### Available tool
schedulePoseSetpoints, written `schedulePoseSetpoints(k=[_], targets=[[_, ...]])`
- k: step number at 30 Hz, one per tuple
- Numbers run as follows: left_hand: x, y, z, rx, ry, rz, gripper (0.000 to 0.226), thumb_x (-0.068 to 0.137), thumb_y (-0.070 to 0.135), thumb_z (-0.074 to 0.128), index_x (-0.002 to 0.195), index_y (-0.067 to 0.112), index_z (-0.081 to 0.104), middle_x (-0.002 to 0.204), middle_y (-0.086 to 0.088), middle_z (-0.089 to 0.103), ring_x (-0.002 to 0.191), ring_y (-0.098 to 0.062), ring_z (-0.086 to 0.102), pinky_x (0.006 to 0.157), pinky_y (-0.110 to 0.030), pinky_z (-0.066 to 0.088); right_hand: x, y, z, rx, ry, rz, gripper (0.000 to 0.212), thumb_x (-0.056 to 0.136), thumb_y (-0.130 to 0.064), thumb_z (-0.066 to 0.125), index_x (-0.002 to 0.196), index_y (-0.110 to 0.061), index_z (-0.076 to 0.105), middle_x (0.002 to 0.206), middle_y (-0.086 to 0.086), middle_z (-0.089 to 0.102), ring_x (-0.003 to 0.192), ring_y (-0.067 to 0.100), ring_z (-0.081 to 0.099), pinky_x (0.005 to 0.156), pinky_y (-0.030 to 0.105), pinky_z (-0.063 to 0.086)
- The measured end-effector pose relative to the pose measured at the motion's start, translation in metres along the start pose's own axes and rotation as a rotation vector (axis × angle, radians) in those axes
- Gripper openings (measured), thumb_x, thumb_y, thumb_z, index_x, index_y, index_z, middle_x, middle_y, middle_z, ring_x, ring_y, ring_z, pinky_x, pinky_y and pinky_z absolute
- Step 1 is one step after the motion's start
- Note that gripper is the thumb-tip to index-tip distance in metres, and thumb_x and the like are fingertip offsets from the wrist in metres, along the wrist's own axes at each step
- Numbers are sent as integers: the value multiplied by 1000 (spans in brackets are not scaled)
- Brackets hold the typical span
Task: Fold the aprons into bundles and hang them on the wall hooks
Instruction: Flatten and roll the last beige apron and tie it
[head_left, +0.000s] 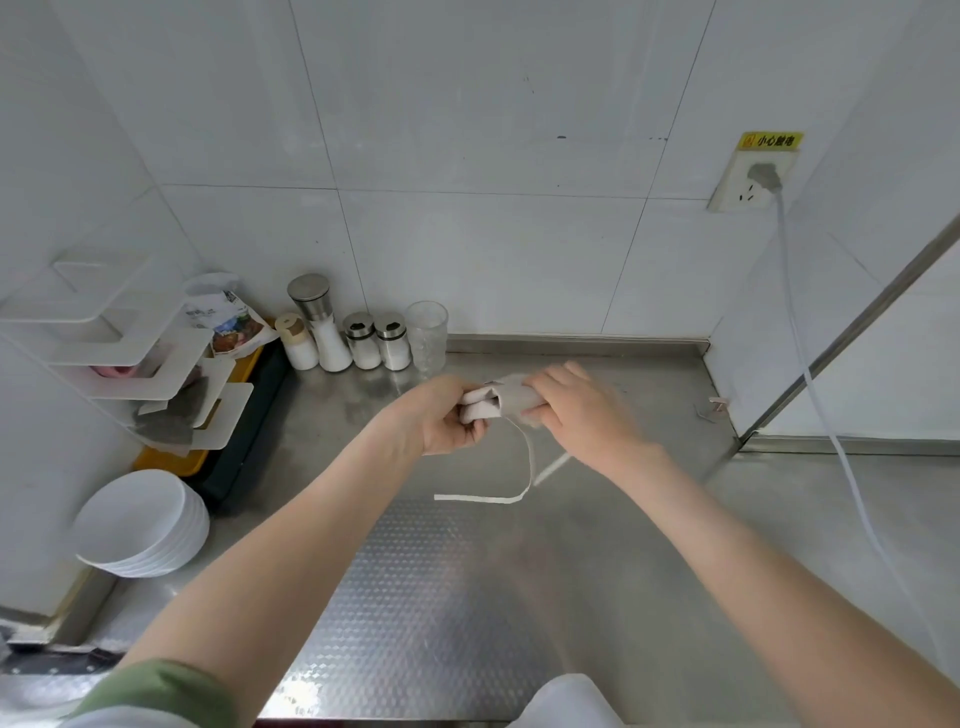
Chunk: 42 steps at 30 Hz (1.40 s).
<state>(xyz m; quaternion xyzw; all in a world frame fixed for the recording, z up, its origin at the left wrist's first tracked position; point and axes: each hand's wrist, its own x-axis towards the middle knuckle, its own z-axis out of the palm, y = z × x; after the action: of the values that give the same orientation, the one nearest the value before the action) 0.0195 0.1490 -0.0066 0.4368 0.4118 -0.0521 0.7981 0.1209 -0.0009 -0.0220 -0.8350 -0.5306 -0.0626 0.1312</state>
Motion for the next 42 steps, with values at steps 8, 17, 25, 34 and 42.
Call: schedulePoseSetpoints(k=[8,17,25,34,42], targets=[[6,-10,-30,512,-140,202,31,94,39,57,72,17,57,66,4,51,63,-10,39,64,-22,33,-16,14,25,949,-328,597,14,95,-29,57,89,-20,66,84,-2,67,76,14,61,63,24,42],[33,-83,-24,1150,28,489,37,99,23,48,74,10,72,88,1,67,79,2,55,73,-11,36,-34,20,117,1023,-626,981,29,87,-35,68,75,-14,53,53,-1,39,41,9,32,35,19,19],[88,-139,-38,702,-62,79,34,97,35,51,102,7,69,96,-6,73,86,-11,67,93,-27,51,-59,-1,173,746,-572,959,43,82,-45,67,102,-9,52,104,10,65,95,28,64,64,28,42],[114,-143,-25,1152,-73,179,37,91,-3,39,121,14,54,101,-6,63,90,-22,58,64,-19,35,-69,8,163,483,-538,485,82,76,-30,77,142,-19,30,131,8,37,123,28,36,99,38,35],[114,-138,-15,1033,-26,99,17,91,4,46,107,6,52,86,-8,63,60,-12,60,54,-18,51,-69,13,171,680,-456,468,20,82,-16,71,99,-11,62,115,-4,44,119,21,40,94,25,32]])
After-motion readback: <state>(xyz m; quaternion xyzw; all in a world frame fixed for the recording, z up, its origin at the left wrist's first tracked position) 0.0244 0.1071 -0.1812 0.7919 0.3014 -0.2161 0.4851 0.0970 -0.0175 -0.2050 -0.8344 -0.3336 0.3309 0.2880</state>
